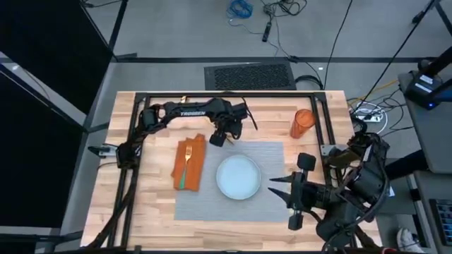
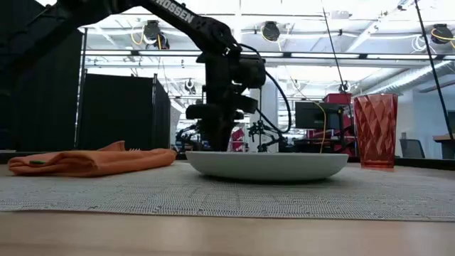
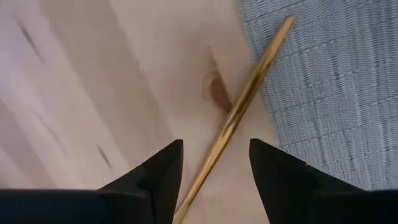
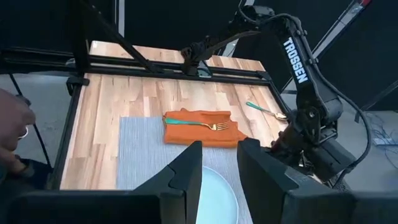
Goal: Set table place
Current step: Put the gold table knife on the gray table mat to the right of the blue plate
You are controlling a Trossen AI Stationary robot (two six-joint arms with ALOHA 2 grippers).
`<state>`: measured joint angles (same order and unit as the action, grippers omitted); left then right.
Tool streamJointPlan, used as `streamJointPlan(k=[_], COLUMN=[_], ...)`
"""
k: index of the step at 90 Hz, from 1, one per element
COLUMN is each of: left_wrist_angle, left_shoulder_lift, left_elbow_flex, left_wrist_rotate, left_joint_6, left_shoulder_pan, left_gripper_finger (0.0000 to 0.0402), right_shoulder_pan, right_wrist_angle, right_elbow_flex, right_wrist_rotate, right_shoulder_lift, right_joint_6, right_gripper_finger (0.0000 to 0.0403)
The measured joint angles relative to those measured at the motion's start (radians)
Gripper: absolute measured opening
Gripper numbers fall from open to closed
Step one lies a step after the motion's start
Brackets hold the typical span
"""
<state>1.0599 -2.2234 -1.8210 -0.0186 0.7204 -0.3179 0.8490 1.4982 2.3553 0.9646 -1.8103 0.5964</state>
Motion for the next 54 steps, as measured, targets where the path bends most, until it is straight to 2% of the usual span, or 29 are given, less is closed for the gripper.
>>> streamJointPlan(k=[19,54], left_wrist_angle=[0.003,-0.008], left_shoulder_lift=[0.0,0.0], left_elbow_flex=[0.0,0.059], left_wrist_rotate=[0.022,0.026], left_joint_6=[0.0,0.009], left_shoulder_pan=[0.0,0.0], left_gripper_finger=[0.0146,0.0144], right_shoulder_pan=[0.0,0.0], right_wrist_angle=[0.0,-0.001], right_elbow_flex=[0.0,0.0], right_wrist_rotate=[0.002,0.002], right_shoulder_lift=[0.0,0.0], right_joint_6=[0.003,0.013], right_gripper_finger=[0.0086,0.0086])
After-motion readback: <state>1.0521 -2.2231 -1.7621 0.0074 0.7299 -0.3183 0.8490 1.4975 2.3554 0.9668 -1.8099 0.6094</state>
